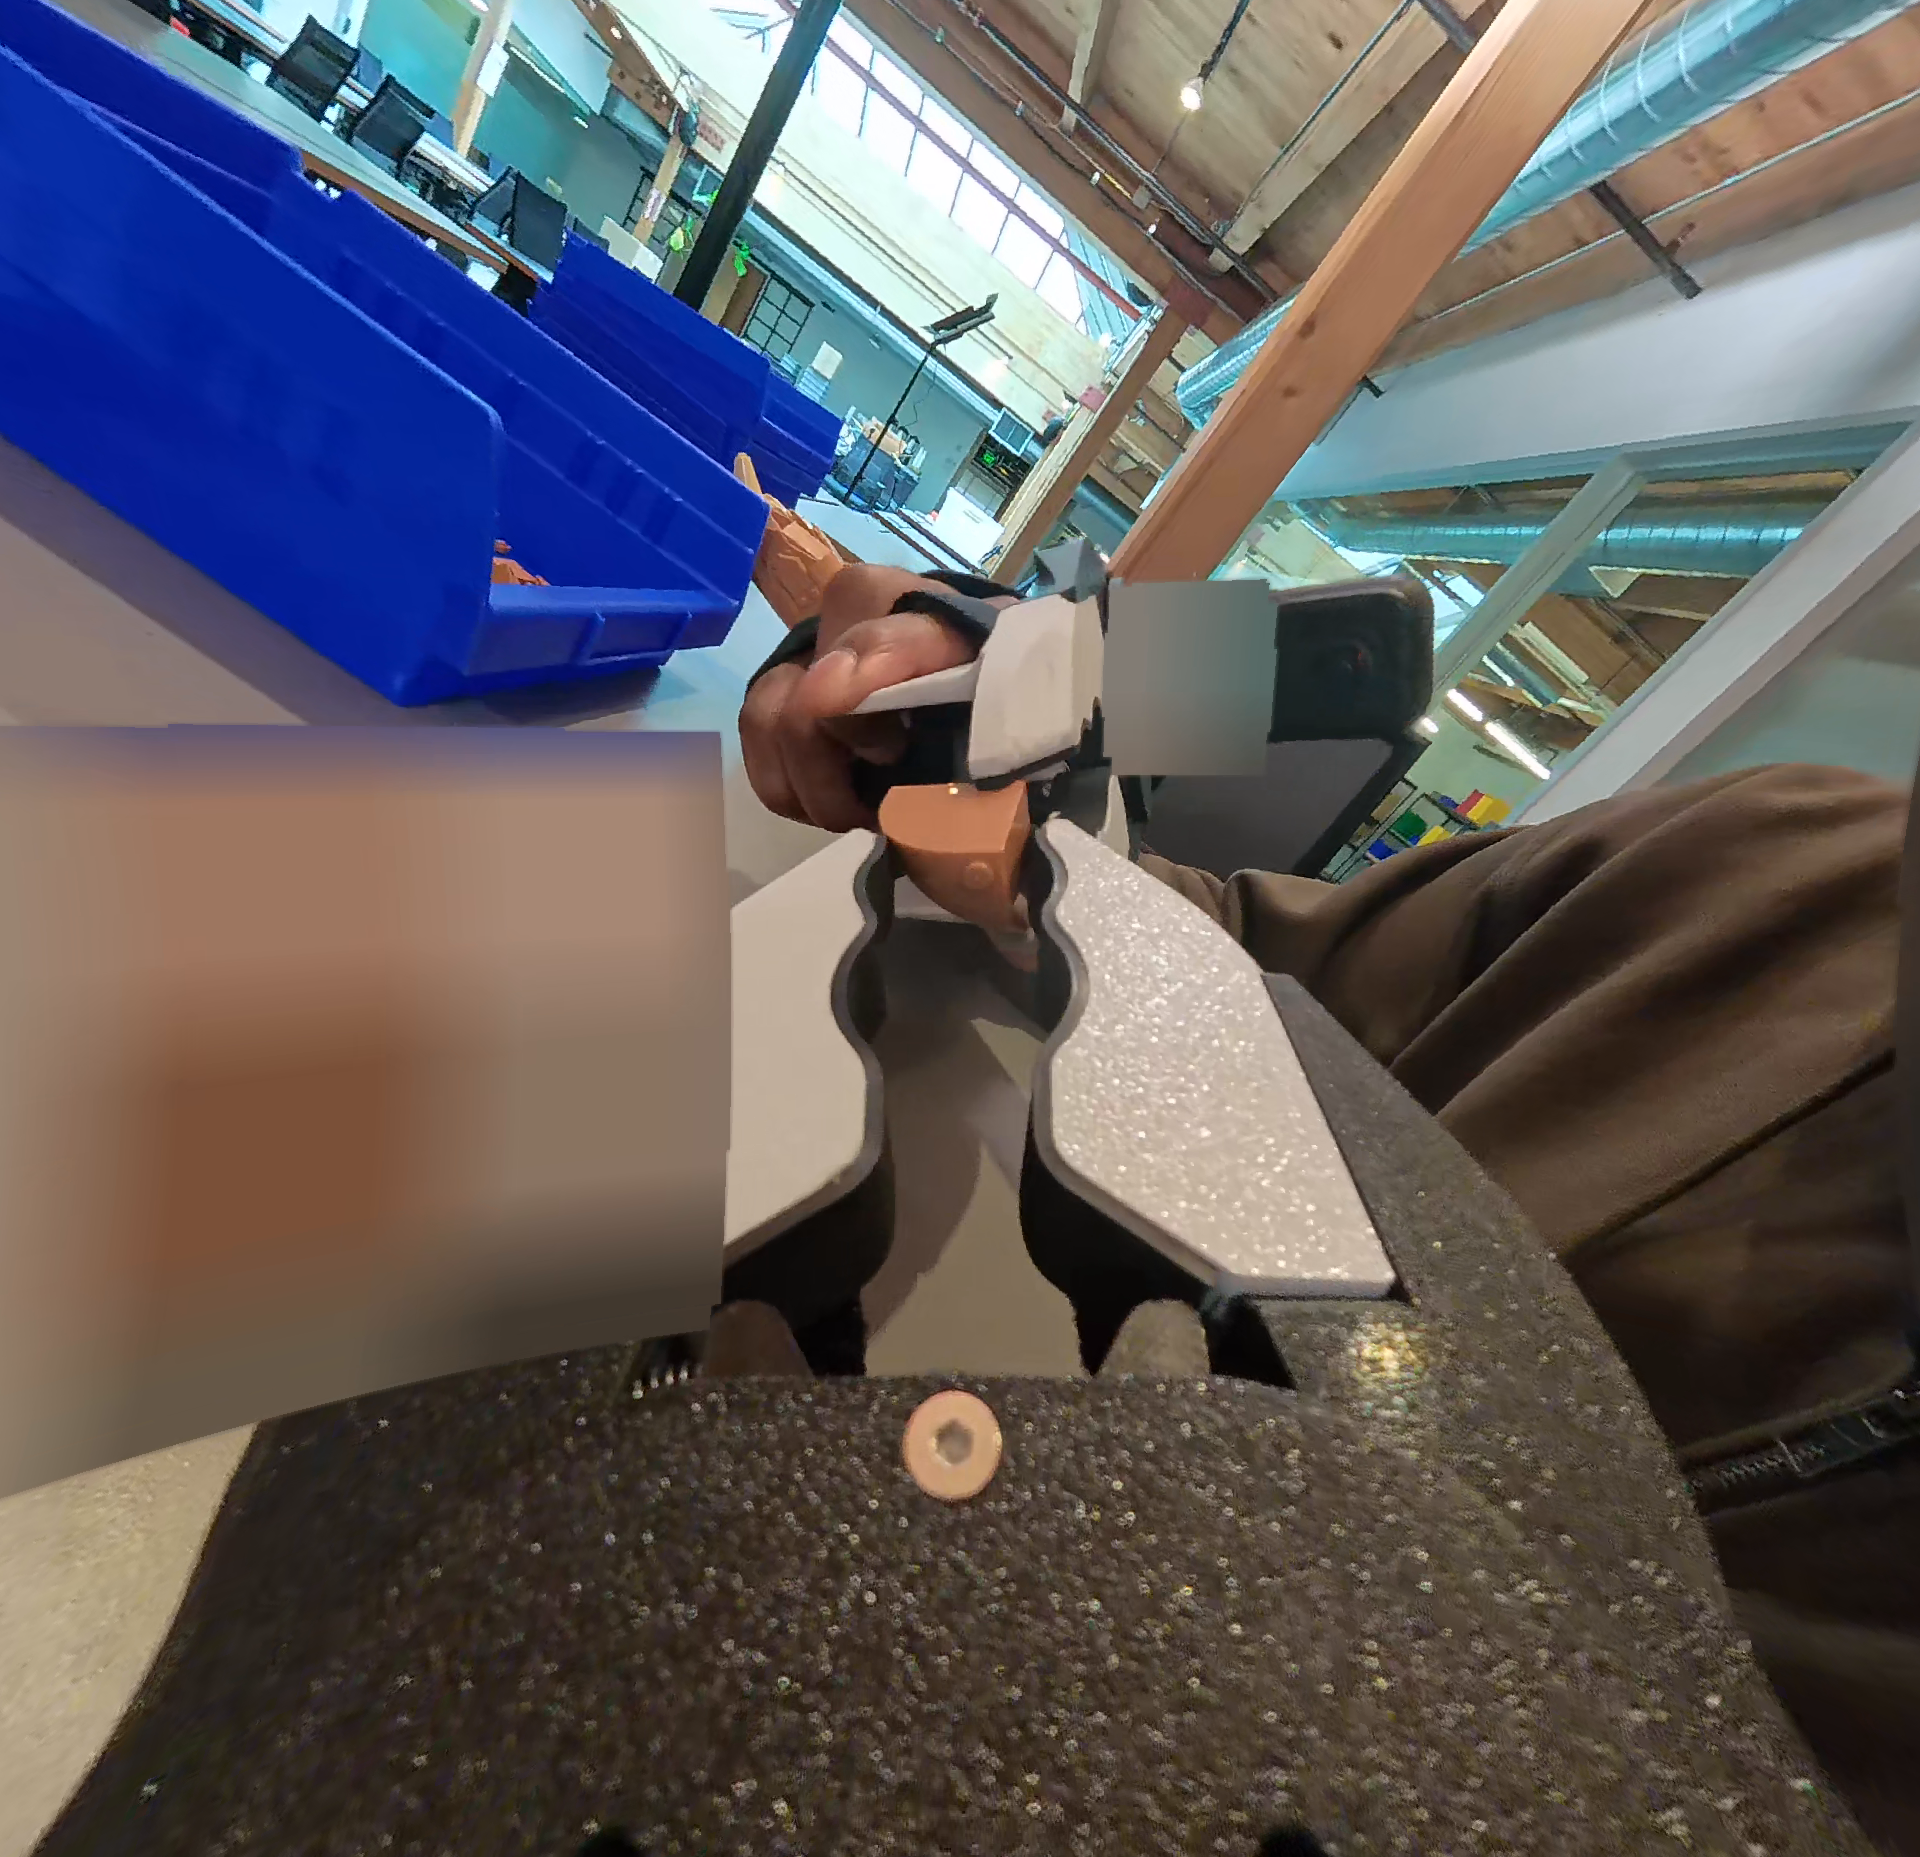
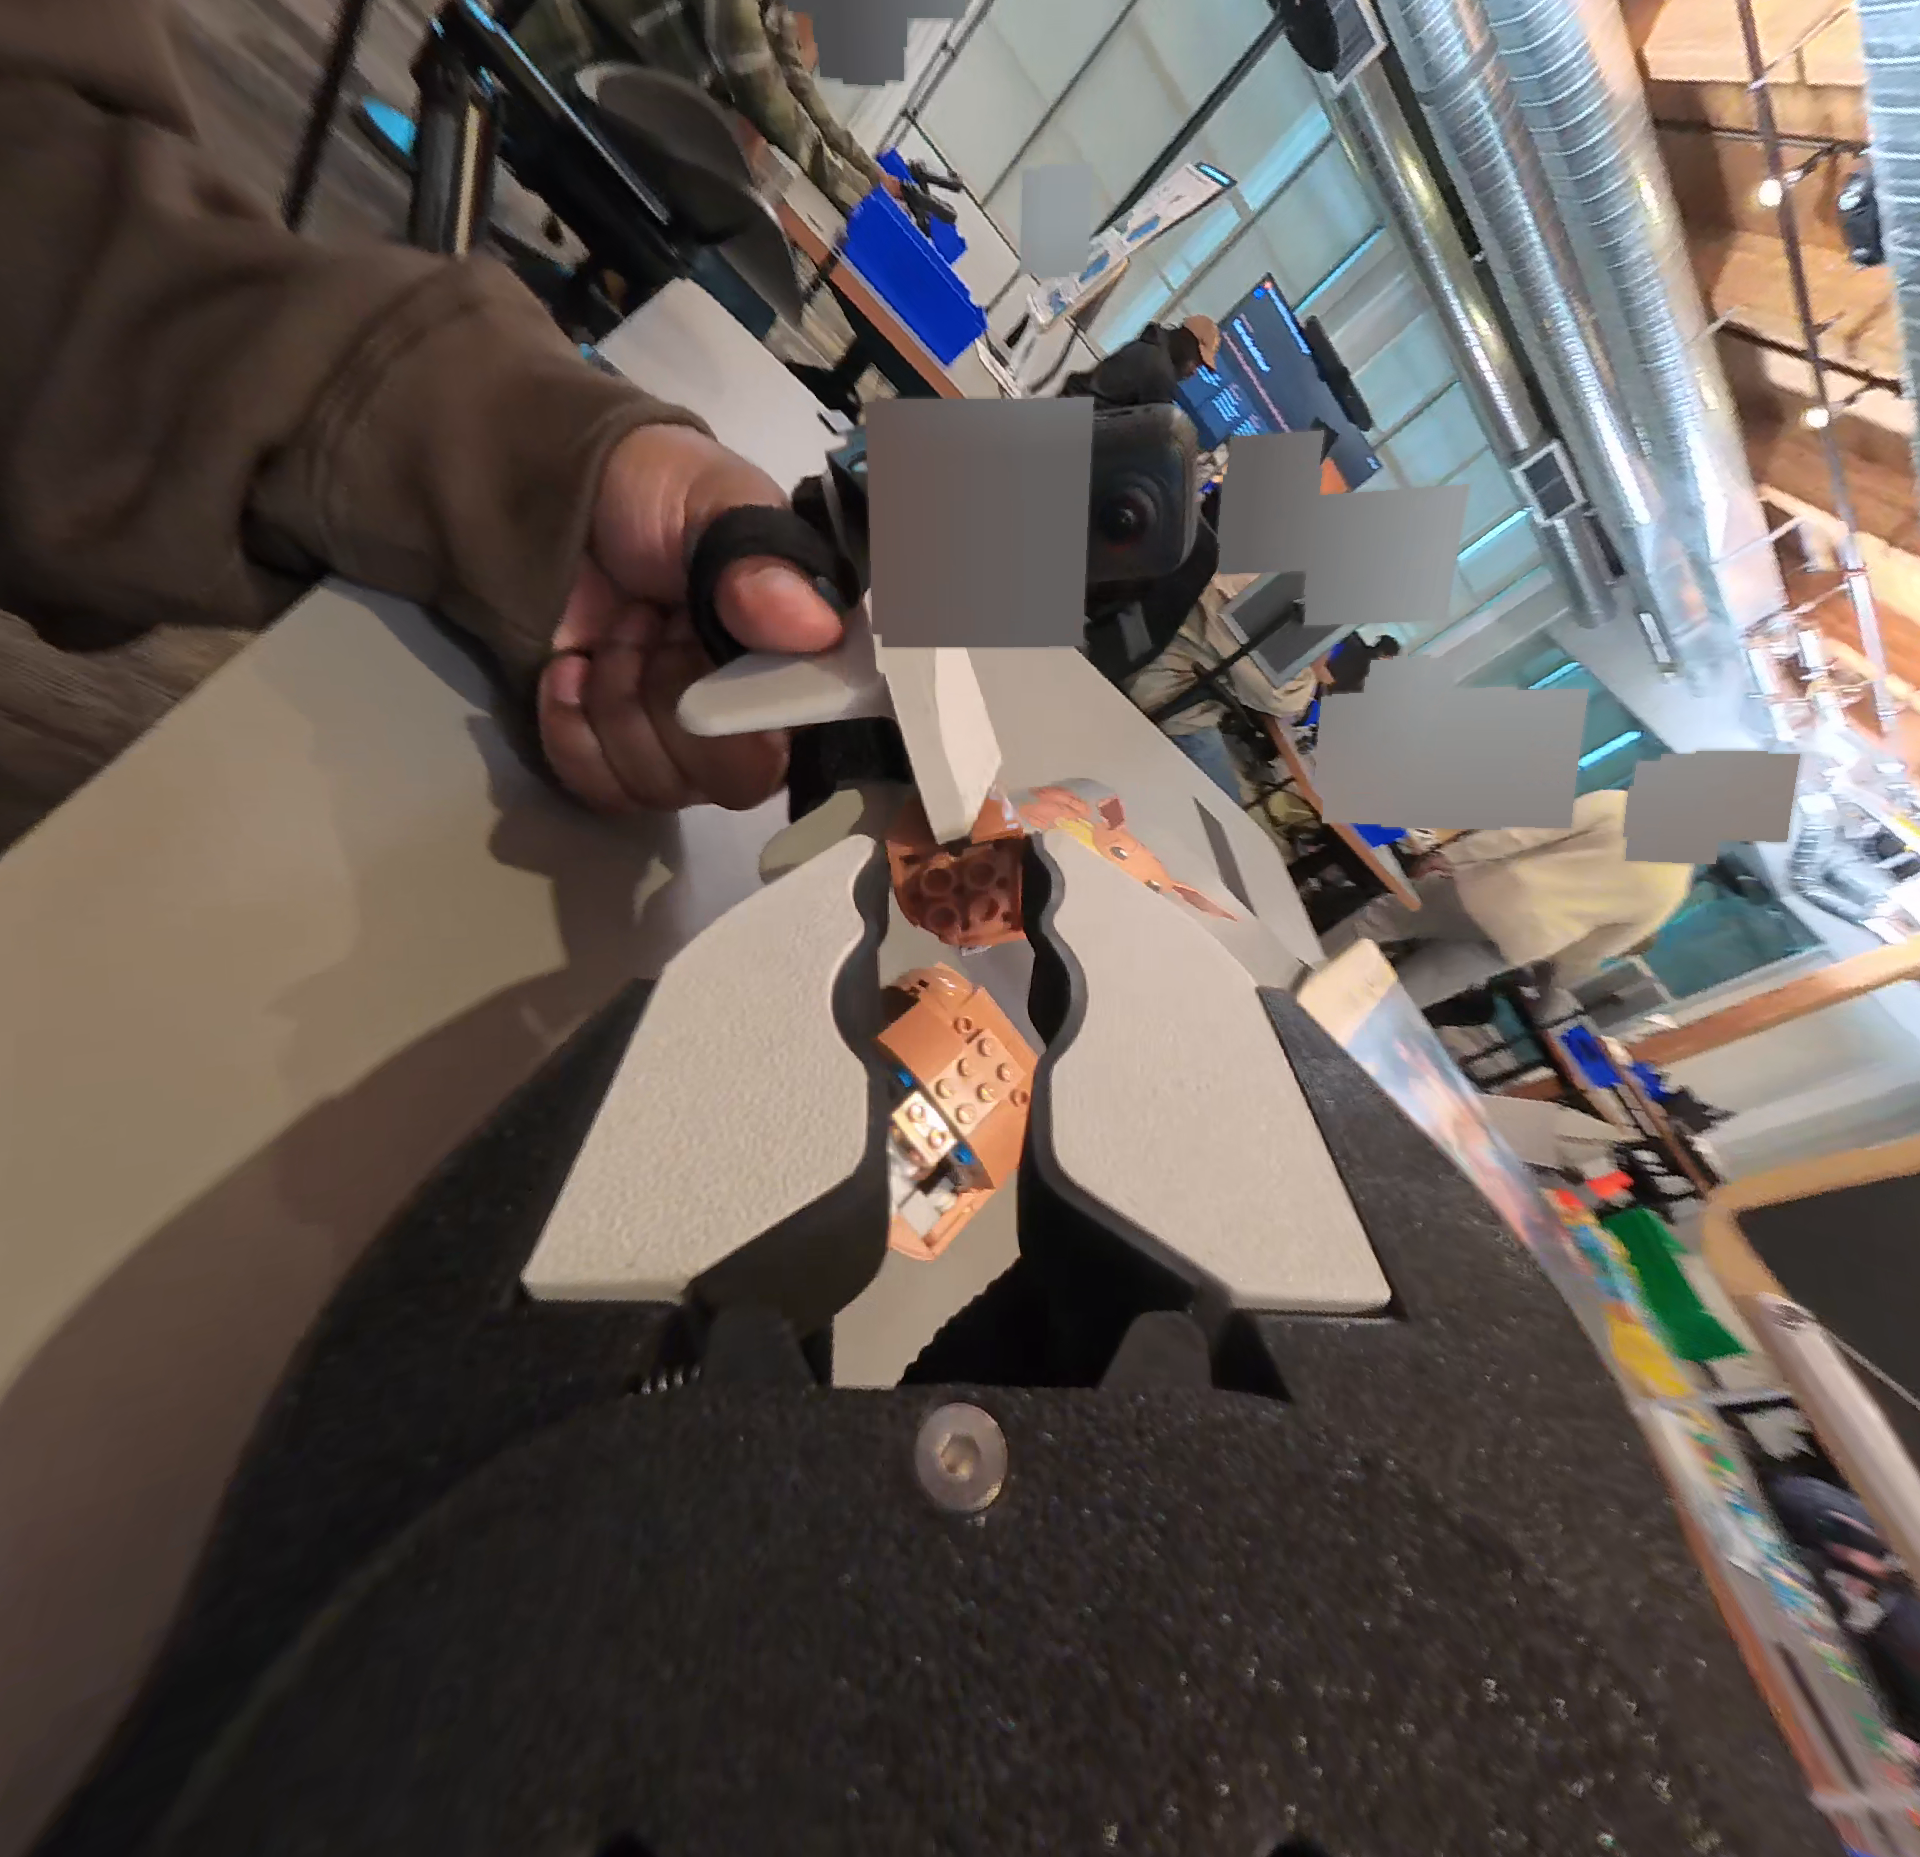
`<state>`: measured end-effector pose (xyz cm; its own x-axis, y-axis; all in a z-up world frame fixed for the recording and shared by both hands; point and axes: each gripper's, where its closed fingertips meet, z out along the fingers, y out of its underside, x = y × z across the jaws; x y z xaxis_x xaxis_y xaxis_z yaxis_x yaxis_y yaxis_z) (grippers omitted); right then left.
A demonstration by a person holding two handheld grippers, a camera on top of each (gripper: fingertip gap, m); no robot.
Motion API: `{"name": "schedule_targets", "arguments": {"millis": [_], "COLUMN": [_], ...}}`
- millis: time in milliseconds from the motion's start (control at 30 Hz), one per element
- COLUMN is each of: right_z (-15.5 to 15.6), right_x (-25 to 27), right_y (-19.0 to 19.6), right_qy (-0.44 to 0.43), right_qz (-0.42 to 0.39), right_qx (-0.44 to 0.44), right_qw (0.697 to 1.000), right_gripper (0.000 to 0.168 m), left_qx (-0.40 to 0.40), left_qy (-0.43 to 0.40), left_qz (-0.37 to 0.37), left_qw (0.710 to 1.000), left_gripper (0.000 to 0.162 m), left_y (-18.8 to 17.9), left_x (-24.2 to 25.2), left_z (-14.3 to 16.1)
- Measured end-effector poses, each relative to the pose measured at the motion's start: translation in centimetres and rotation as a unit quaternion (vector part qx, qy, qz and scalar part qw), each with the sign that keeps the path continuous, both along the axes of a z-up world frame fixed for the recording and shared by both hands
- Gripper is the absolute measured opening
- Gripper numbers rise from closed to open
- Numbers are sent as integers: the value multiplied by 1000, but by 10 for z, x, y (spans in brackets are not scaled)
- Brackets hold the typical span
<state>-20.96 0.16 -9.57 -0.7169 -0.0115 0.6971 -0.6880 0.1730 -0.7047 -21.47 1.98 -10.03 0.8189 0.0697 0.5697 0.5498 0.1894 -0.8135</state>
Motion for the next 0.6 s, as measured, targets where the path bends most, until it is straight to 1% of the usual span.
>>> {"name": "schedule_targets", "arguments": {"millis": [233,600], "right_z": [2,2], "right_x": [8,12], "right_y": [3,5], "right_qy": [-51,-98], "right_qz": [39,64], "right_qx": [7,14], "right_qw": [998,993], "right_gripper": [24,23], "left_qx": [-9,-3], "left_qy": [25,14], "left_qz": [-19,-36], "left_qw": [999,999], "left_gripper": [24,24], "left_y": [1,2], "left_x": [8,11], "left_z": [1,1]}}
